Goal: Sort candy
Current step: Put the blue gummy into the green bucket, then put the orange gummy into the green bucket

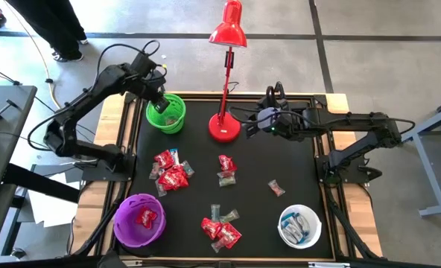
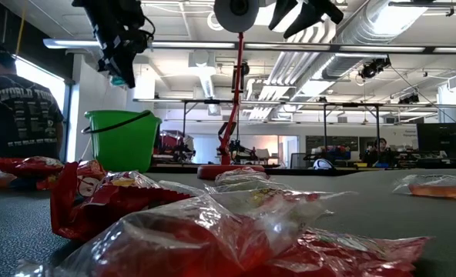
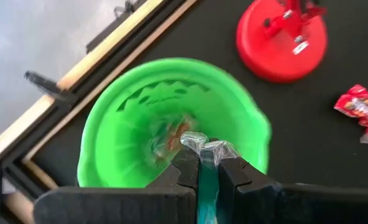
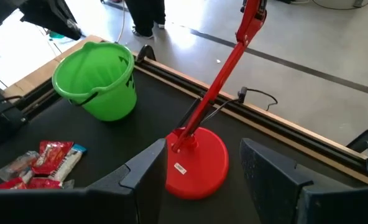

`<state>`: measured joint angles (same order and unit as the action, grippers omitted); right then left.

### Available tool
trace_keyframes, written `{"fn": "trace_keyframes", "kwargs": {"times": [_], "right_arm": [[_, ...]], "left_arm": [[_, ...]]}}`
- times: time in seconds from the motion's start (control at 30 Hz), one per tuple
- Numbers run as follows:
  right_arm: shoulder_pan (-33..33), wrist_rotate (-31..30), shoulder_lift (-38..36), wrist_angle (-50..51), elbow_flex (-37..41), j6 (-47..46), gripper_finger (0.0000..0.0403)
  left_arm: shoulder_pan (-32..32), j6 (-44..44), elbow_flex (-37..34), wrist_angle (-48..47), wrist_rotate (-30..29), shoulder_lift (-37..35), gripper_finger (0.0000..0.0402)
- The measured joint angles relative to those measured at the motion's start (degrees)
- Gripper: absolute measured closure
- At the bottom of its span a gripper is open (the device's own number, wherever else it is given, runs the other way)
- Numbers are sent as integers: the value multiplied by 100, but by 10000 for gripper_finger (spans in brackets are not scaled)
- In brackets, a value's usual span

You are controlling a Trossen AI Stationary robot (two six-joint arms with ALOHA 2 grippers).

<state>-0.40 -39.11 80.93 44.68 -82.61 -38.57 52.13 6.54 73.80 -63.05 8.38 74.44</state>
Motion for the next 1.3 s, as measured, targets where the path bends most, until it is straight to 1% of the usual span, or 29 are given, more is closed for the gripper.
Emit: {"fn": "trace_keyframes", "kwargs": {"times": [0.17,0.27,0.5,0.6,0.67,0.73,0.8,0.87,0.9,1.07,1.17,1.23,1.3], "right_arm": [[0,-2,0,40,0,2,206],[0,-2,0,95,0,22,206],[0,13,0,429,0,3,206],[0,94,0,540,0,3,206],[0,262,0,671,-2,0,206],[0,533,0,919,-4,-24,206],[7,827,0,1250,-4,-193,206],[41,1106,0,1671,-4,-489,206],[67,1211,0,1876,-4,-640,206],[357,1569,0,2874,3,-1460,206],[555,1693,-2,3014,279,-1905,206],[653,2124,0,2985,593,-2110,206],[739,2752,-2,2762,1051,-2263,206]], "left_arm": [[157,-71,0,-22,-13,174,396],[190,-125,0,-29,-8,258,386],[187,-45,0,-159,8,430,330],[145,-44,0,-358,27,510,305],[102,-146,0,-382,53,540,291],[47,-283,0,-450,336,533,282],[-36,-307,0,-483,896,506,278],[-168,-395,0,-462,1296,423,278],[-279,-470,0,-428,1354,372,278],[-945,-986,0,-253,1341,82,282],[-1475,-1382,0,85,1338,-130,282],[-1850,-1694,0,460,1340,-297,282],[-2170,-2009,0,867,1340,-464,282]]}}
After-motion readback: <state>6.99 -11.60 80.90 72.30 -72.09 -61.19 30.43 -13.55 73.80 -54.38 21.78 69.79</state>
